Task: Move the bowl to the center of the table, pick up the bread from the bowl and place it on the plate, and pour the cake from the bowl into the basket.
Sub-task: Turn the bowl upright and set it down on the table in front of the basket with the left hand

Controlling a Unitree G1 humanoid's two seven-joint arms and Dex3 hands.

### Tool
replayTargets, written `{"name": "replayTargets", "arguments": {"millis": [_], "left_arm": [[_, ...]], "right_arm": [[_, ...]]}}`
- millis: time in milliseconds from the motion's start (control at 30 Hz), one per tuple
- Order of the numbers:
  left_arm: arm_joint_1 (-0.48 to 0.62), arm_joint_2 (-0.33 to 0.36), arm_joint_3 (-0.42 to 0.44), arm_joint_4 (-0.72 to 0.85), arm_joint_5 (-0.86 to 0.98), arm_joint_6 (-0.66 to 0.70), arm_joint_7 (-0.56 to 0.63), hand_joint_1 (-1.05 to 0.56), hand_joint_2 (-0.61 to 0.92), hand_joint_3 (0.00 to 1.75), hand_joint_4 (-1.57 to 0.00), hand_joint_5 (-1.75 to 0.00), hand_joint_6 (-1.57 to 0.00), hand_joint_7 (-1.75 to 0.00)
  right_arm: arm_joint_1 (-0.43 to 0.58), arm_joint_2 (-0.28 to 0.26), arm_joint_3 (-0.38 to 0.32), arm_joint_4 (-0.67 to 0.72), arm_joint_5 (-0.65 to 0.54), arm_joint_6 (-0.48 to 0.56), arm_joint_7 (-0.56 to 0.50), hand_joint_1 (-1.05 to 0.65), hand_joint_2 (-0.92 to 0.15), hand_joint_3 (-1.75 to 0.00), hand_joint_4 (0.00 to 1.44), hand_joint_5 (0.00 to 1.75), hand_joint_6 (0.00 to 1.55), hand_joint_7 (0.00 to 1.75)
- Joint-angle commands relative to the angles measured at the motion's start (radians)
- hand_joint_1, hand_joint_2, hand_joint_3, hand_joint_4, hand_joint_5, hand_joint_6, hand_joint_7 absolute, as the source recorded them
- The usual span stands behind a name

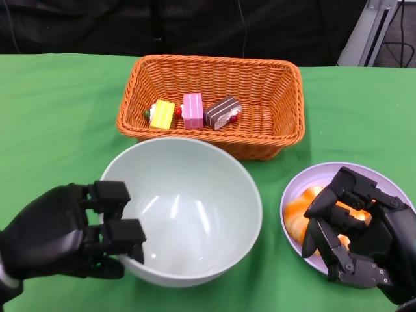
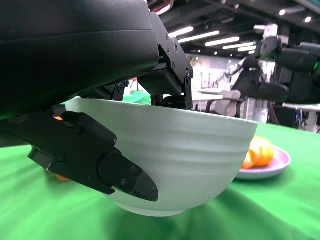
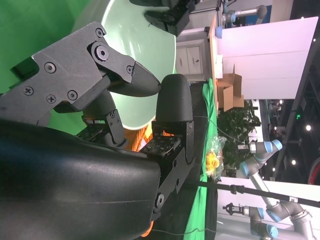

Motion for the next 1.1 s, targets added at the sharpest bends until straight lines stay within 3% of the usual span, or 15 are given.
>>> {"name": "replayTargets", "arguments": {"millis": [33, 200, 300, 400, 533, 800, 867, 967, 1033, 1100], "left_arm": [[0.016, 0.037, -0.034, 0.019, 0.019, 0.015, 0.058, -0.17, 0.86, 0.03, -0.71, -1.75, -0.74, -1.32], [0.008, 0.044, -0.099, 0.059, 0.039, 0.059, 0.083, -0.18, 0.87, 0.02, -0.69, -1.75, -0.72, -1.37], [-0.006, 0.036, -0.143, 0.088, 0.067, 0.101, 0.132, -0.14, 0.89, 0.02, -0.68, -1.75, -0.62, -1.53], [-0.024, 0.029, -0.187, 0.12, 0.084, 0.146, 0.18, -0.12, 0.9, 0.02, -0.67, -1.75, -0.59, -1.56], [-0.038, 0.013, -0.23, 0.158, 0.071, 0.203, 0.19, -0.17, 0.92, 0.02, -0.67, -1.75, -0.65, -1.41], [-0.033, 0.01, -0.274, 0.157, 0.042, 0.285, 0.163, -0.19, 0.9, 0.0, -0.66, -1.75, -0.68, -1.34], [-0.02, 0.004, -0.274, 0.142, 0.019, 0.303, 0.141, -0.23, 0.89, 0.0, -0.76, -1.38, -0.91, -0.71], [-0.007, 0.009, -0.274, 0.12, -0.024, 0.301, 0.087, -0.33, 0.91, 0.01, -0.85, -0.73, -1.0, -0.15], [-0.001, 0.017, -0.272, 0.111, -0.075, 0.281, 0.011, -0.5, 0.92, 0.07, -0.77, -0.44, -0.85, -0.03], [0.013, 0.029, -0.264, 0.097, -0.154, 0.265, -0.107, -0.66, 0.92, 0.09, -0.67, -0.27, -0.71, -0.01]], "right_arm": [[0.005, -0.007, -0.002, -0.008, 0.004, 0.001, -0.003, -0.08, -0.56, -1.1, 0.69, 1.69, 0.61, 1.42], [0.007, -0.006, -0.005, -0.006, 0.008, -0.001, -0.001, -0.08, -0.57, -1.1, 0.69, 1.69, 0.61, 1.42], [0.01, -0.009, -0.005, -0.011, 0.007, 0.003, -0.001, -0.07, -0.56, -1.1, 0.7, 1.69, 0.62, 1.42], [0.014, -0.012, -0.006, -0.015, 0.005, 0.006, -0.003, -0.08, -0.55, -1.1, 0.7, 1.69, 0.62, 1.41], [0.02, -0.013, -0.009, -0.02, 0.009, 0.005, 0.0, -0.06, -0.55, -1.12, 0.7, 1.68, 0.62, 1.41], [0.023, -0.017, -0.009, -0.023, 0.005, 0.003, 0.001, -0.06, -0.55, -1.12, 0.69, 1.69, 0.61, 1.42], [0.024, -0.018, -0.008, -0.019, -0.001, -0.002, 0.0, -0.07, -0.54, -1.11, 0.69, 1.69, 0.61, 1.42], [0.024, -0.017, -0.006, -0.016, -0.009, -0.008, -0.001, -0.07, -0.55, -1.11, 0.69, 1.69, 0.61, 1.43], [0.023, -0.016, -0.005, -0.014, -0.012, -0.01, -0.001, -0.08, -0.55, -1.11, 0.69, 1.69, 0.61, 1.44], [0.024, -0.015, -0.004, -0.013, -0.013, -0.01, -0.002, -0.09, -0.55, -1.11, 0.69, 1.69, 0.61, 1.44]]}}
